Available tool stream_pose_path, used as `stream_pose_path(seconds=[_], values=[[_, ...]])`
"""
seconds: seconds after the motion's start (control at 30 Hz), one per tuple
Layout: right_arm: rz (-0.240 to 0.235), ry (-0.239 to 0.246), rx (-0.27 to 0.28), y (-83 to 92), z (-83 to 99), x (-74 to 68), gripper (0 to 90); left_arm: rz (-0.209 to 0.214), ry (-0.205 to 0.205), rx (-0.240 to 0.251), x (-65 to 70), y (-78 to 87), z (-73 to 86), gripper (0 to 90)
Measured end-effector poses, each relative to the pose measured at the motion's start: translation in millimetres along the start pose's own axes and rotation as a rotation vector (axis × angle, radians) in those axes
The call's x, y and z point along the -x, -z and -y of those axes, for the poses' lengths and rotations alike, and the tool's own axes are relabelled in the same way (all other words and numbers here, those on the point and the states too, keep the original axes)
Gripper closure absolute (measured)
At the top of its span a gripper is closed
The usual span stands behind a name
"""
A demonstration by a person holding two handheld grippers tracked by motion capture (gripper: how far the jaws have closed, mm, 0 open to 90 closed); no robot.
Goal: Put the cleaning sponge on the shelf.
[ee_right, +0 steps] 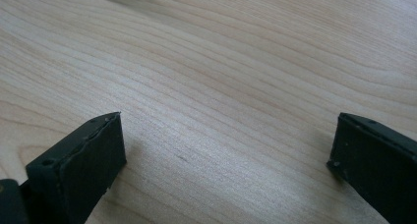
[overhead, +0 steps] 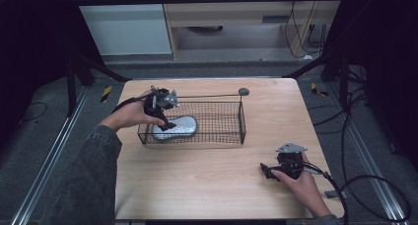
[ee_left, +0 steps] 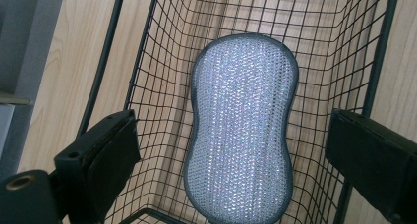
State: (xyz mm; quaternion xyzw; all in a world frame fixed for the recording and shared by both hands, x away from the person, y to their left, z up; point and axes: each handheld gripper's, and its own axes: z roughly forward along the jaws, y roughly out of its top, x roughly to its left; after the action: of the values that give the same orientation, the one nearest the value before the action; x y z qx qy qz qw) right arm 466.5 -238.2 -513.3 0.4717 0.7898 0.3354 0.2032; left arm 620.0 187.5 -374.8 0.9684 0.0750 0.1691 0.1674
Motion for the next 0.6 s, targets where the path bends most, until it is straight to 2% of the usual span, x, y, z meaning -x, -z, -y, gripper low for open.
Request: stream_pose_path(seconds=[0.3,0.6], values=[[0.0,0.001,0.001,0.0,0.0,0.1,0.4,0.012,-0.003,0.014,2.5,4.2,-1.5,9.1],[0.0,0.0,0.0,0.0,0.0,0.0,0.4,0.015,0.016,0.046,9.4,12.3,-1.6,13.2]])
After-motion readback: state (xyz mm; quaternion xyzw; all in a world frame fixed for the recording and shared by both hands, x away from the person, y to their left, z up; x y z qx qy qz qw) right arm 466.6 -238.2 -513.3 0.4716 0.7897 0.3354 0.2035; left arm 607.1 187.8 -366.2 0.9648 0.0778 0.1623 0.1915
